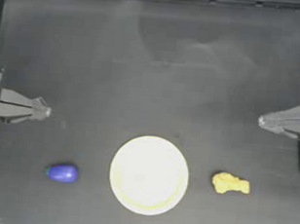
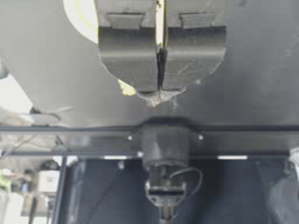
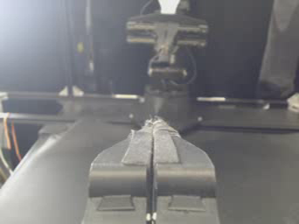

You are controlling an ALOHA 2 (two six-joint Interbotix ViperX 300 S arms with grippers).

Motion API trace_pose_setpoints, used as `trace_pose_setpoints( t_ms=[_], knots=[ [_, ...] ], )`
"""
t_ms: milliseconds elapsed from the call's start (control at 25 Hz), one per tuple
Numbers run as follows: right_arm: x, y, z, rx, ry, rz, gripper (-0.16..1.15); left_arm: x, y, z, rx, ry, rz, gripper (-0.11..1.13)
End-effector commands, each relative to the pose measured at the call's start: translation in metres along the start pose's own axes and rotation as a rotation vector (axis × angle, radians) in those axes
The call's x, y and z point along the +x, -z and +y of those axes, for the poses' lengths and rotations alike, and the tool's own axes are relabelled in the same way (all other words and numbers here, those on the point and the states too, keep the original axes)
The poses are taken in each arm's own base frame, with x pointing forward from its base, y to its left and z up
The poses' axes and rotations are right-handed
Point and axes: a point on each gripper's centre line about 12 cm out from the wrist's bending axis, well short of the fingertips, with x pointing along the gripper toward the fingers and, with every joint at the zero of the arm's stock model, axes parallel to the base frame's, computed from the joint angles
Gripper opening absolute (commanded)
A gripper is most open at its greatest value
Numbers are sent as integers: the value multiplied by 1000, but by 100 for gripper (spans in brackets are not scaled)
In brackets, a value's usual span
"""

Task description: Put purple eggplant on plate

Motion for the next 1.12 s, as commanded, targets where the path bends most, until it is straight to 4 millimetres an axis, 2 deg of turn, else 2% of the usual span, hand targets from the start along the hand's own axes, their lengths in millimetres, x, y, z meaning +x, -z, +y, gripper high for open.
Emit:
trace_pose_setpoints(
  t_ms=[40,120,320,400,480,600,640,680,720,840,1000,1120],
  knots=[
    [0,0,1,-9,-3,-6,1,-2,-14,0,29,2,-52,1],
    [0,0,1,-12,-5,-5,1,-3,-16,-1,35,3,-55,5],
    [1,-1,1,-16,-5,-2,17,-3,-18,-1,38,2,-57,10],
    [1,-2,1,-19,-5,0,28,-2,-17,0,40,0,-54,18],
    [0,0,1,-21,-5,8,45,-1,-16,0,40,1,-48,36],
    [1,0,1,-21,-5,11,78,1,-13,0,38,1,-9,88],
    [1,0,1,-21,-5,11,93,3,-11,0,38,1,9,102],
    [1,0,1,-21,-5,12,102,4,-11,0,40,2,23,111],
    [1,0,1,-21,-5,14,108,4,-11,0,40,2,38,110],
    [1,0,1,-19,-5,14,100,6,-13,-1,41,4,77,97],
    [1,0,1,-19,-5,14,100,7,-15,0,38,3,156,103],
    [1,-1,1,-13,-4,17,100,7,-14,0,37,4,285,103]
  ],
)
